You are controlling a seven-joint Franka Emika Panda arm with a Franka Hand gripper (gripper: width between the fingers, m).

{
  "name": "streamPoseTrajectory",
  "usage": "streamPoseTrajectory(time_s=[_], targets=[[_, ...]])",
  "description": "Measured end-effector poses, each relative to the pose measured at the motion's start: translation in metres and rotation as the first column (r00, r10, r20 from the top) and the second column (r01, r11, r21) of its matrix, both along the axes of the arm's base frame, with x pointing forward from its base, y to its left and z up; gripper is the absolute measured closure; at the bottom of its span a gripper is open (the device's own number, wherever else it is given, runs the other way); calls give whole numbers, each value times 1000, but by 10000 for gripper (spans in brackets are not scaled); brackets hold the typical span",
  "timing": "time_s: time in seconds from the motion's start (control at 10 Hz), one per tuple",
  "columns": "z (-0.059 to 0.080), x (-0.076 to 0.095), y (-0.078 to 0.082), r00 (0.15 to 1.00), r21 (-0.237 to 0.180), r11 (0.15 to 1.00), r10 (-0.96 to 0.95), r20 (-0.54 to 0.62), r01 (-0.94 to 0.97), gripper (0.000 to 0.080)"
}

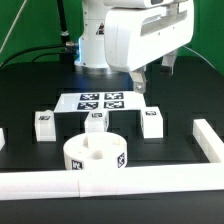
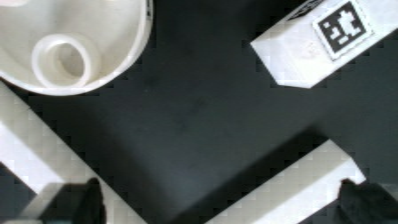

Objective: Assemble stool

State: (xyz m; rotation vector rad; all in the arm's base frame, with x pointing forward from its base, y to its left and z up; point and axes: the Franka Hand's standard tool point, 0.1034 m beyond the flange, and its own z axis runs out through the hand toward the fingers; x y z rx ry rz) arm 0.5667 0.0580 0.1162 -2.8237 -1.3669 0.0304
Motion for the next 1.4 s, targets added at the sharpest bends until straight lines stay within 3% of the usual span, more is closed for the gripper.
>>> streamPoseTrajectory(time_s=[0.6, 0.8, 1.1, 1.4], targets=[[-2, 0, -3, 1000, 2, 1000, 19, 1, -19, 150], [-23, 1, -52, 999, -3, 999, 36, 1, -36, 150], [-49, 5, -72, 1000, -4, 1000, 14, -15, -14, 150], [-66, 4, -80, 1000, -3, 1000, 3, -12, -3, 150]])
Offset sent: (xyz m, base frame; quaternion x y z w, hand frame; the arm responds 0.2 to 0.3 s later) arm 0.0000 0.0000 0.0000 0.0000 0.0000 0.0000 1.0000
